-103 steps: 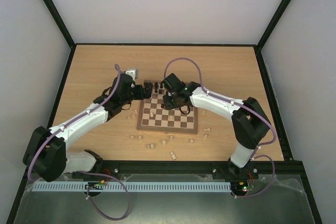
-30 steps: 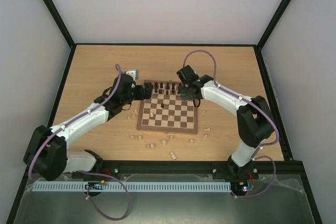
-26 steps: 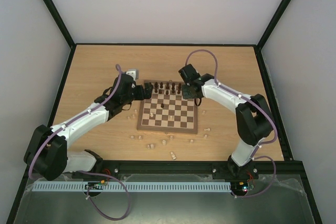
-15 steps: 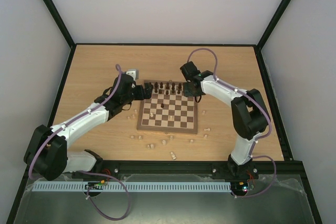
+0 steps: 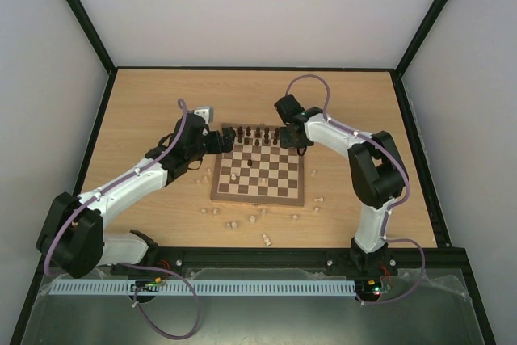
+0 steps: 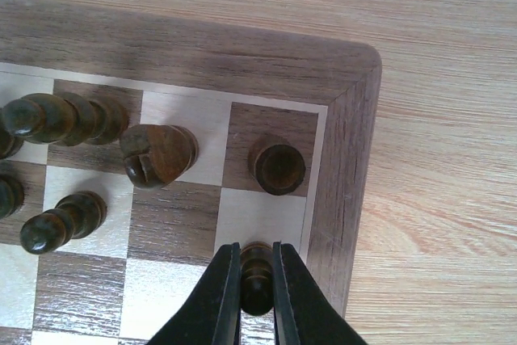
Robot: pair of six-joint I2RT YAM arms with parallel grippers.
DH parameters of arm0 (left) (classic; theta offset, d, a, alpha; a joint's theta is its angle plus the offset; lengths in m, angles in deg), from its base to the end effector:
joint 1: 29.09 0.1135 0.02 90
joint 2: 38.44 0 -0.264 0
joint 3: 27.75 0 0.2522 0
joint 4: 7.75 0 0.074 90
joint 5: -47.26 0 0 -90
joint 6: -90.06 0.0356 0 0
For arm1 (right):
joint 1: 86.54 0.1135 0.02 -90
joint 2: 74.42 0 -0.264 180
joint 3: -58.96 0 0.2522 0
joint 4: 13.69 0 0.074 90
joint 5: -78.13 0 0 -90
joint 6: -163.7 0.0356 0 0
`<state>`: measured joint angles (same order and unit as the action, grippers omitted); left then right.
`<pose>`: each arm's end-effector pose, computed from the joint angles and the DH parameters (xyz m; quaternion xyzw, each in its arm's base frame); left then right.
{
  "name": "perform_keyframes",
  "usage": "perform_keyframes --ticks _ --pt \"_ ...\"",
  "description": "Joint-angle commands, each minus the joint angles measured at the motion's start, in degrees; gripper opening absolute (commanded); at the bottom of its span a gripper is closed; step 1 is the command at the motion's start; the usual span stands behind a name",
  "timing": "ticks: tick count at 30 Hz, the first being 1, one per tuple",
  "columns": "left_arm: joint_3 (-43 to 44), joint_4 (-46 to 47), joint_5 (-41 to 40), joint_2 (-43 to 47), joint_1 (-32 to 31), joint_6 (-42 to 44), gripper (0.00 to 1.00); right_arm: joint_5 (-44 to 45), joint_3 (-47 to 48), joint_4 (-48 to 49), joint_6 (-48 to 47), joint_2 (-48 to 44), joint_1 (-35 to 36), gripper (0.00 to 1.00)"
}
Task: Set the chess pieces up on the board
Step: Place the chess piece on the chessboard.
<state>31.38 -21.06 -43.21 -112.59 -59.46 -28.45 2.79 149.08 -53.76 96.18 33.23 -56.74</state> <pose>0.2486 -0.1453 0.2501 0.0118 0.8586 -0.2489 0.4481 0.3504 0.1903 0.1975 -0.0253 0.9528 0.0119 0.3024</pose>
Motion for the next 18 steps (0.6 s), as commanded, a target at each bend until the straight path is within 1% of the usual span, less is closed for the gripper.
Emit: perform_keyframes --ticks 1,18 --pt "1.47 -0.98 -0.06 0.4 -0.21 0.34 1.0 -0.09 1.91 -2.56 -0.13 1.0 -0.46 0.09" --pt "1.52 -1.15 -0.23 0.55 -0.22 0.3 1.0 0.37 2.45 -1.74 -0.12 2.4 -0.75 0.09"
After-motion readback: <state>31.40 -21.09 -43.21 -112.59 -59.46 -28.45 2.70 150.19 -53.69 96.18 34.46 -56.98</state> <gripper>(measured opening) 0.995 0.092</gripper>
